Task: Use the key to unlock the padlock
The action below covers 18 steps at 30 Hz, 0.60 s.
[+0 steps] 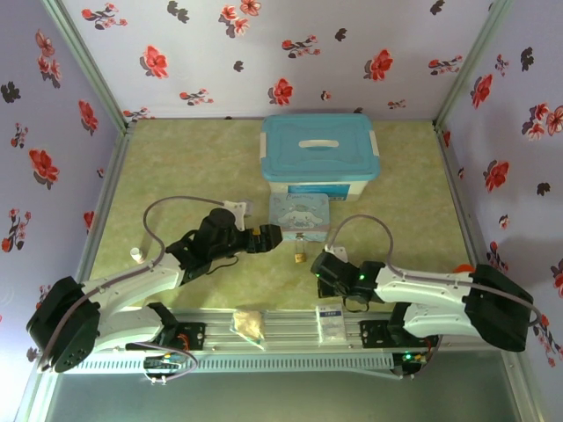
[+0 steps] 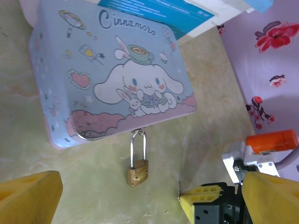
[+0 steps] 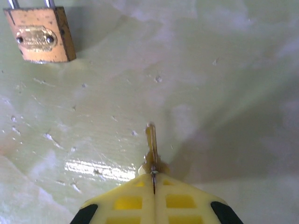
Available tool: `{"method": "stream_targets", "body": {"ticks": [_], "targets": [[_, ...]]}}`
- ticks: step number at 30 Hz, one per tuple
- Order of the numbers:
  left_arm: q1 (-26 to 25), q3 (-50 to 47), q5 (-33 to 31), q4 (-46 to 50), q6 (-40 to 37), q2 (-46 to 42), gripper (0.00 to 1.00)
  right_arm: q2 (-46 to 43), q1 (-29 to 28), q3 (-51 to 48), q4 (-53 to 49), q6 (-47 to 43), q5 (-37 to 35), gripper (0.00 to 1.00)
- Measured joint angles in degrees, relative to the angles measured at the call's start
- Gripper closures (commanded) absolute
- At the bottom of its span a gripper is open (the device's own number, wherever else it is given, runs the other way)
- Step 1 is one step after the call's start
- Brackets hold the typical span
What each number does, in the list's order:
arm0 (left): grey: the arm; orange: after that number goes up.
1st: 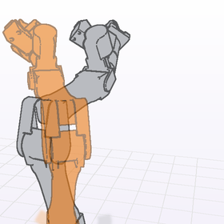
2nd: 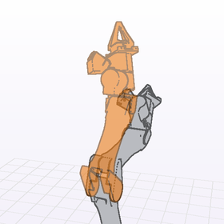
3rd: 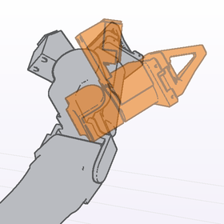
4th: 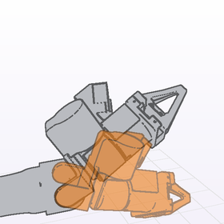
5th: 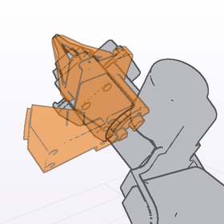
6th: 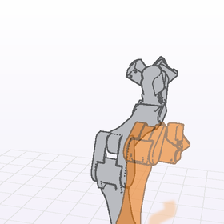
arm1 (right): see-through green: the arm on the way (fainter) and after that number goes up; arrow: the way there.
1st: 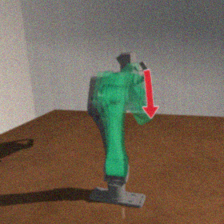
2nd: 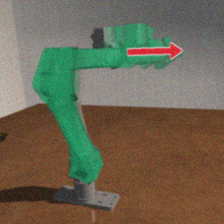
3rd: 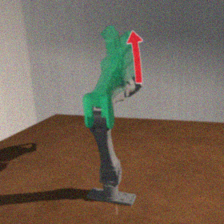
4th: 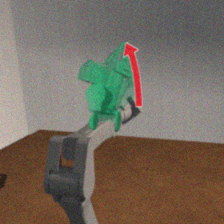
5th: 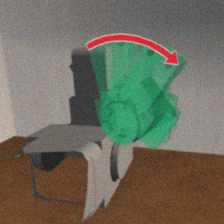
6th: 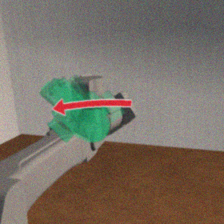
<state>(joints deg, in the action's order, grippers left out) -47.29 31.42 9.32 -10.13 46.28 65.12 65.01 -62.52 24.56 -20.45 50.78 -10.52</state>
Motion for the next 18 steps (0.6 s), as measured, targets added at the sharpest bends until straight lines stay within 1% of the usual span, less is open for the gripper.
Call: {"method": "stream_targets", "body": {"ticks": [3,7,12,16,18], "targets": [[-0.5,0.0,0.4,-0.4,0.0,0.0,0.04,-3.4,0.0,-0.9,-0.7,-1.2,0.4,1.0],[-1.2,0.1,0.6,-1.6,0.4,1.0,0.08,-7.8,0.1,-1.0,-1.6,-4.0,0.7,1.0],[-3.6,1.2,1.2,-2.1,0.6,4.1,0.1,-10.5,0.1,-0.5,-2.6,-8.8,1.1,1.0],[-5.3,1.3,1.5,-3.3,2.1,5.9,0.18,-12.8,0.0,-0.2,-2.1,-13.3,2.4,1.0],[-5.8,1.3,2.5,-4.2,4.1,6.5,0.19,-14.2,0.0,0.0,-1.6,-15.1,2.7,1.0]]}}
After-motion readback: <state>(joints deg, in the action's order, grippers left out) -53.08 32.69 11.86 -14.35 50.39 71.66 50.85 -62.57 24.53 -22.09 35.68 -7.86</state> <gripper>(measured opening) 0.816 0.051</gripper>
